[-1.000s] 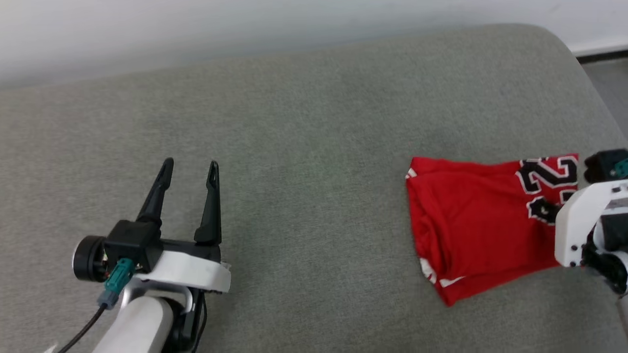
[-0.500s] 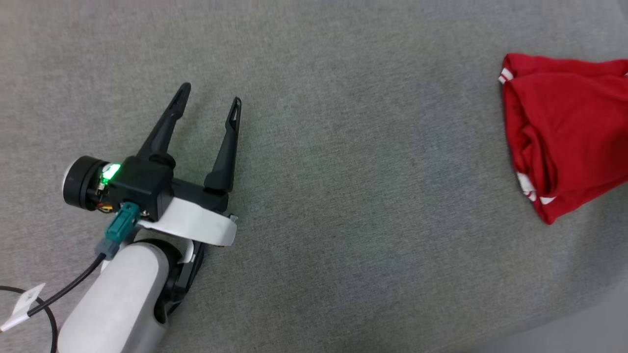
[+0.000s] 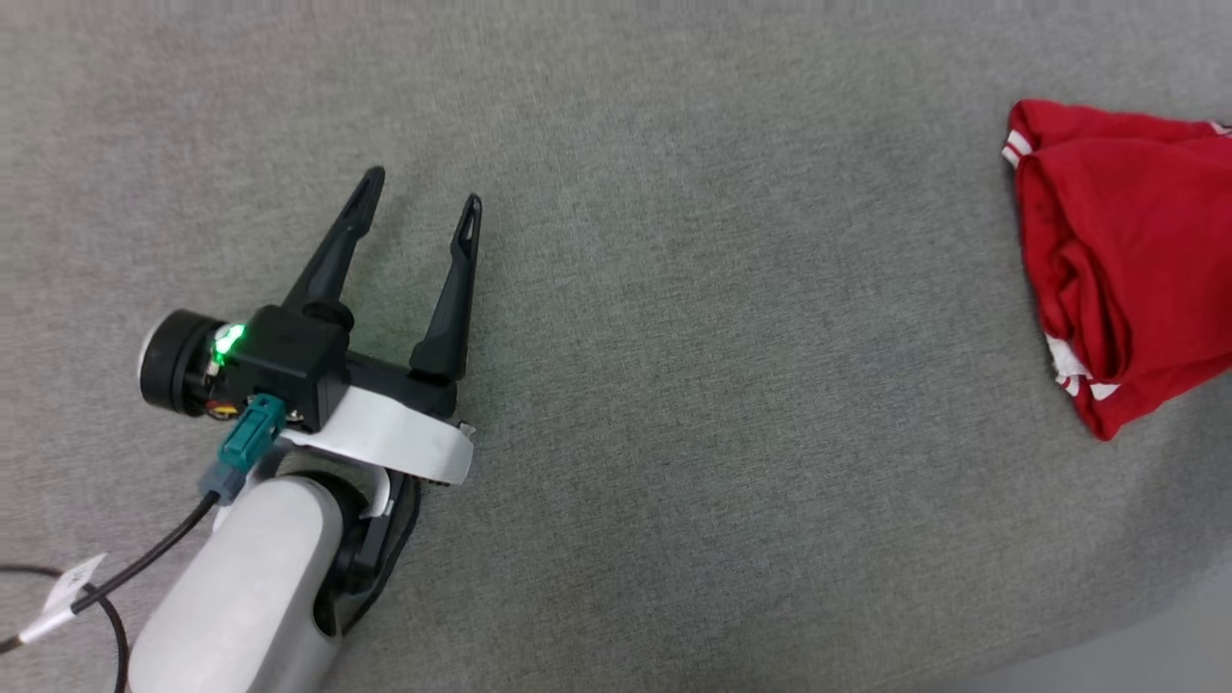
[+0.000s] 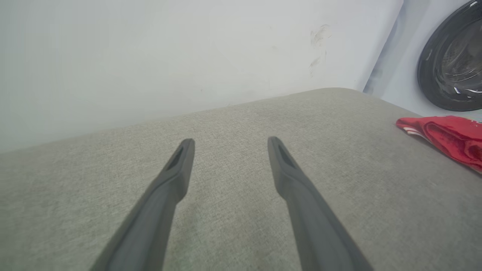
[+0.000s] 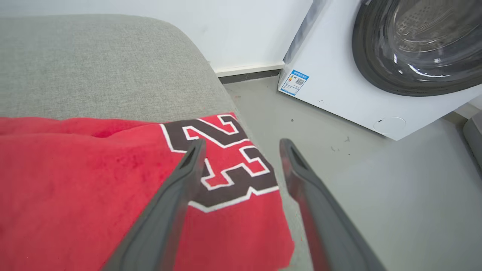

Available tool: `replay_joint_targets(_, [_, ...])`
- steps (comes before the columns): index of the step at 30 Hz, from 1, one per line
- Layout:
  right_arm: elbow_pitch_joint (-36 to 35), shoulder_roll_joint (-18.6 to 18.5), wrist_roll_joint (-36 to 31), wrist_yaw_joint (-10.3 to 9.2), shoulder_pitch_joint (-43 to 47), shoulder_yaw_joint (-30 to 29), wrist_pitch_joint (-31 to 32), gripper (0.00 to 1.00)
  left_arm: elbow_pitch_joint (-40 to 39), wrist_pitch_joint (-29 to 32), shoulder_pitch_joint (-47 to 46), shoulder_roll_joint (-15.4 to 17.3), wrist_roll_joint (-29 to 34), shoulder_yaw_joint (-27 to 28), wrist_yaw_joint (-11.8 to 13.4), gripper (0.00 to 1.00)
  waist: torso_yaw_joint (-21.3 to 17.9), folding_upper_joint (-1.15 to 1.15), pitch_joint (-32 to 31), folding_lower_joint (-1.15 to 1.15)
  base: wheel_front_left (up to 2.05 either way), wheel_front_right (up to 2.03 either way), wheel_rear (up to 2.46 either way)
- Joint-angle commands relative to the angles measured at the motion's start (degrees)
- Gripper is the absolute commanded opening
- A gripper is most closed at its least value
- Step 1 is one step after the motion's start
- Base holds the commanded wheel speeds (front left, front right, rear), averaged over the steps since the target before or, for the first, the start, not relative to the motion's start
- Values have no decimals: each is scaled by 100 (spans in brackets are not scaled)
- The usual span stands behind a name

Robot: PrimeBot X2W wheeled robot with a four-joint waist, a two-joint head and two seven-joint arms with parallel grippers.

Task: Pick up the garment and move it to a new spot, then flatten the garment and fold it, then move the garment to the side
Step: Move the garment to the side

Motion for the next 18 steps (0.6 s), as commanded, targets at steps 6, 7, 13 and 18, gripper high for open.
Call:
replay_joint_targets(6, [-49,169,-37,-9,392,172,-472,100,345,-270,516,-239,-284,42,123,100,115,0,-909,-1,0,0,0])
replay_joint_targets(7, [-100,210,-22,-9,491,223,-508,100,405,-315,598,-275,-320,50,152,100,150,0,-1060,-1,0,0,0])
replay_joint_targets(13, [-494,537,233,-9,1273,711,-600,100,659,-495,1114,-491,-553,136,299,100,469,0,-1811,-1,0,0,0])
replay_joint_targets(18, [-1000,911,598,-9,1969,1237,-557,100,814,-603,1475,-607,-650,254,391,100,856,0,-2235,-1,0,0,0])
